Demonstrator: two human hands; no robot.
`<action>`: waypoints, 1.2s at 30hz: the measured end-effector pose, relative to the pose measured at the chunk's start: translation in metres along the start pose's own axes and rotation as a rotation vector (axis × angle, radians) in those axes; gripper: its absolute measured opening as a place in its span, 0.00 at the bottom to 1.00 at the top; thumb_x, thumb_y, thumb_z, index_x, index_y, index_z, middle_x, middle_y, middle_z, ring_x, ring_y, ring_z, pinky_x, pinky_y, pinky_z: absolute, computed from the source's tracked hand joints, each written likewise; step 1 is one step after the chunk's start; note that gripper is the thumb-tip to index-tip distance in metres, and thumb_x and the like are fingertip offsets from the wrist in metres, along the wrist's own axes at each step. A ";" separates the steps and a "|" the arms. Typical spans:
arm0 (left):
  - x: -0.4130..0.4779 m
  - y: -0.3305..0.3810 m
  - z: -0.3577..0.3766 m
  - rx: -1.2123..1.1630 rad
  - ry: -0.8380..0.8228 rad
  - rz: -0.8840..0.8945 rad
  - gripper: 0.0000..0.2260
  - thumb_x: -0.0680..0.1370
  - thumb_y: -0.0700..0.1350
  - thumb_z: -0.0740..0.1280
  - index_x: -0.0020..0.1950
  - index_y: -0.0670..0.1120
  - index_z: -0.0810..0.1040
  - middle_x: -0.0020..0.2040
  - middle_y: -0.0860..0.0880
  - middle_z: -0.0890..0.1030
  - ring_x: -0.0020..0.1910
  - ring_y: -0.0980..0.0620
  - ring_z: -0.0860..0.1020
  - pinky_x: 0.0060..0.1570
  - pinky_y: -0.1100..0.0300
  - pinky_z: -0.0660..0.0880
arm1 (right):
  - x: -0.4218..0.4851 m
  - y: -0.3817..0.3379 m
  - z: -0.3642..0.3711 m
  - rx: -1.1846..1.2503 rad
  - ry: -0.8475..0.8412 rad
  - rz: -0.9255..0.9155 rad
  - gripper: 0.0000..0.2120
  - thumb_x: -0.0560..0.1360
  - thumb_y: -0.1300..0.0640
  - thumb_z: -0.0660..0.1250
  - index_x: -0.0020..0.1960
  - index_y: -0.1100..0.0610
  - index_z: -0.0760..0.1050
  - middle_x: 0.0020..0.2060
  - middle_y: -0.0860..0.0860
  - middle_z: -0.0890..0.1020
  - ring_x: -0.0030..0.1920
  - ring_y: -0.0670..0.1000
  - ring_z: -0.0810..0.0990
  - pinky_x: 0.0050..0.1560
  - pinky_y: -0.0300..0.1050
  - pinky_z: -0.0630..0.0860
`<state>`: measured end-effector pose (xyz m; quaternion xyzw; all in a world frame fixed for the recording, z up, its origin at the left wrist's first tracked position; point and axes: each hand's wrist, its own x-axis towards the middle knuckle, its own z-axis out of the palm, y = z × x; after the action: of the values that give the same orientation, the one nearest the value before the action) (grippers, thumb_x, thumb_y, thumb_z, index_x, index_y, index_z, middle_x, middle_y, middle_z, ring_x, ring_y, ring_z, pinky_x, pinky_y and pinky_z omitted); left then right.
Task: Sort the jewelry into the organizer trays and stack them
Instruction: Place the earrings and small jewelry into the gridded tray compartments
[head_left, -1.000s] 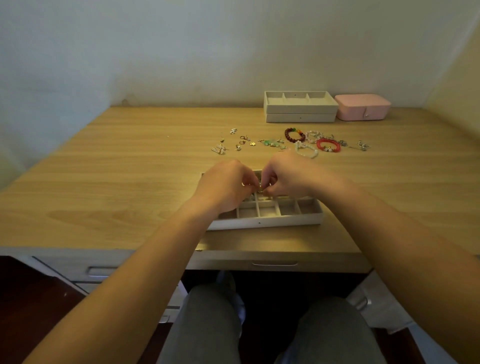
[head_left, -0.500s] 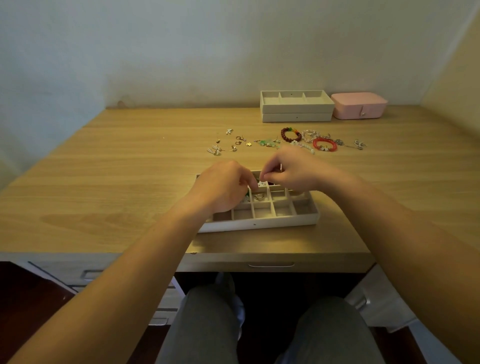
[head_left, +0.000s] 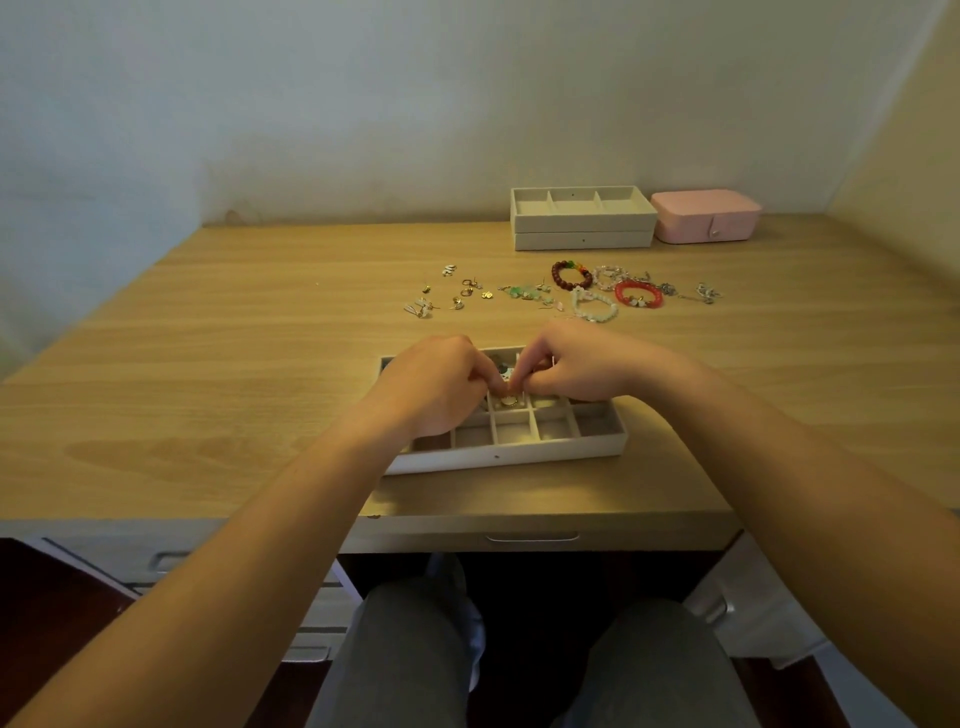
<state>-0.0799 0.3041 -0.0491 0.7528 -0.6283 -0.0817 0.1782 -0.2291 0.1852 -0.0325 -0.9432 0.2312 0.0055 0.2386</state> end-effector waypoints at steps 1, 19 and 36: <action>0.000 0.000 0.000 -0.002 -0.003 -0.001 0.15 0.79 0.42 0.62 0.51 0.58 0.86 0.49 0.56 0.74 0.50 0.54 0.73 0.48 0.57 0.69 | 0.000 0.000 0.000 0.006 0.011 -0.001 0.11 0.80 0.58 0.67 0.54 0.48 0.87 0.41 0.36 0.80 0.44 0.40 0.78 0.45 0.35 0.74; 0.083 -0.073 -0.031 -0.282 0.186 -0.312 0.10 0.80 0.41 0.66 0.47 0.52 0.84 0.50 0.52 0.81 0.50 0.54 0.77 0.45 0.62 0.71 | 0.097 0.028 -0.025 0.247 0.367 0.143 0.11 0.82 0.58 0.64 0.54 0.52 0.85 0.50 0.45 0.81 0.55 0.49 0.78 0.54 0.44 0.74; 0.138 -0.101 -0.013 -0.432 0.208 -0.210 0.07 0.78 0.41 0.72 0.51 0.53 0.81 0.45 0.56 0.80 0.46 0.59 0.79 0.39 0.68 0.72 | 0.183 0.031 -0.017 -0.133 0.098 0.050 0.14 0.79 0.64 0.67 0.55 0.47 0.83 0.51 0.46 0.81 0.52 0.48 0.79 0.54 0.44 0.79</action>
<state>0.0448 0.1860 -0.0609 0.7628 -0.4930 -0.1541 0.3890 -0.0812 0.0741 -0.0528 -0.9500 0.2653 -0.0195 0.1635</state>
